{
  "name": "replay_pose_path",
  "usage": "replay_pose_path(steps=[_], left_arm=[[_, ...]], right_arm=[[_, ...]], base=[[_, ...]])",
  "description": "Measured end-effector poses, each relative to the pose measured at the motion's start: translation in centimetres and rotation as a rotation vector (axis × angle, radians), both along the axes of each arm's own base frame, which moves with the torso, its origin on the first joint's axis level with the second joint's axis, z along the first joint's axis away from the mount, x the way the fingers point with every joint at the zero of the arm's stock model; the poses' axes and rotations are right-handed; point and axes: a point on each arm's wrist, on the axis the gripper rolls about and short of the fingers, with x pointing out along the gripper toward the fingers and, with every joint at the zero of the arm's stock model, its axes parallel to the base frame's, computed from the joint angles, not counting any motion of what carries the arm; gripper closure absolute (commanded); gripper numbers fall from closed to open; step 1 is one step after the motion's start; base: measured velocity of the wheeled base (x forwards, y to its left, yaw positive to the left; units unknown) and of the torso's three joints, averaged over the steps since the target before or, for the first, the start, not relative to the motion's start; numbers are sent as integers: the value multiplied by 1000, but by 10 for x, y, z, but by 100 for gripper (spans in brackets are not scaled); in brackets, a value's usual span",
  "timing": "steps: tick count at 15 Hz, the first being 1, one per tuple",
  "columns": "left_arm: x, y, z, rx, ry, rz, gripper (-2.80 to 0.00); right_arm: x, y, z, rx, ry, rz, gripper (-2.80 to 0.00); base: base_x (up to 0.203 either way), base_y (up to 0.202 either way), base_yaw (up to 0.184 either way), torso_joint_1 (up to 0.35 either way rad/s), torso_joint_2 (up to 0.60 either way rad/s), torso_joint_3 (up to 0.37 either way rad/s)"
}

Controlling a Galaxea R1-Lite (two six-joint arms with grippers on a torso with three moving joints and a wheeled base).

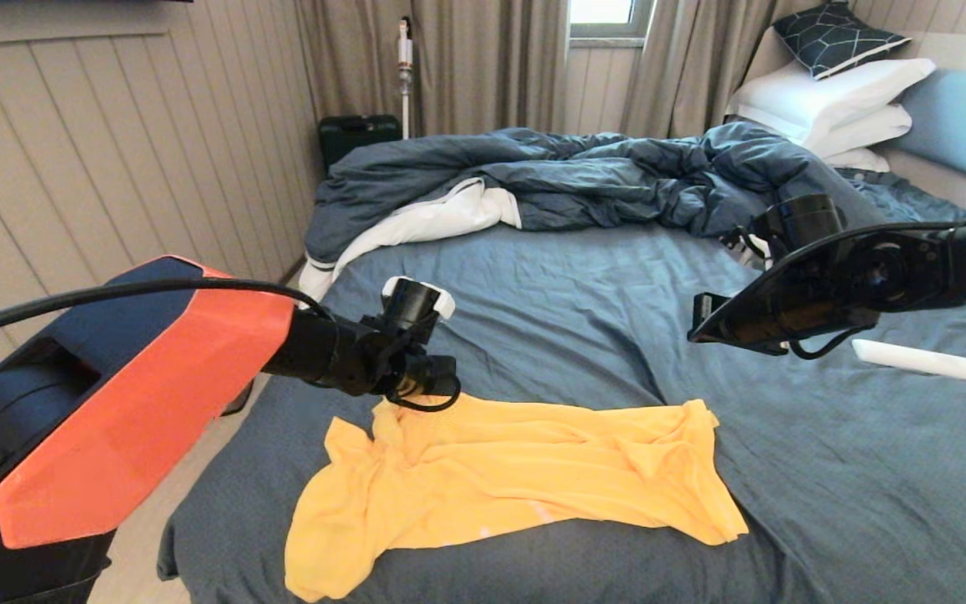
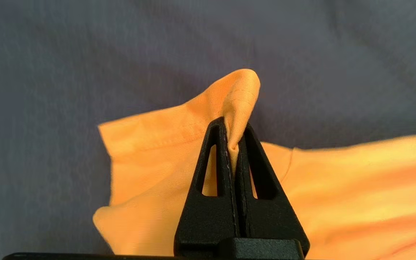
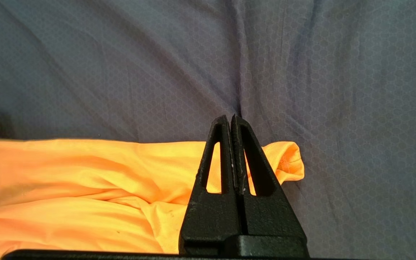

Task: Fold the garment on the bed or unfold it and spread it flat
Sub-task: Unford the yellow T-shirt

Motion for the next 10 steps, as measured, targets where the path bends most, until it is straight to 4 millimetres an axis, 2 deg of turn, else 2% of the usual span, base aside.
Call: replay_pose_path(steps=[5,10], left_arm=[[36,5,7,-31,-76,48,0],[62,20,3,-8,-113,93,0]], right_arm=[[1,0,-1,0,3,-2,0],[3,-1,-5,-1,11,-3,0]], base=[[0,0,0,0,0,0],[0,0,0,0,0,0]])
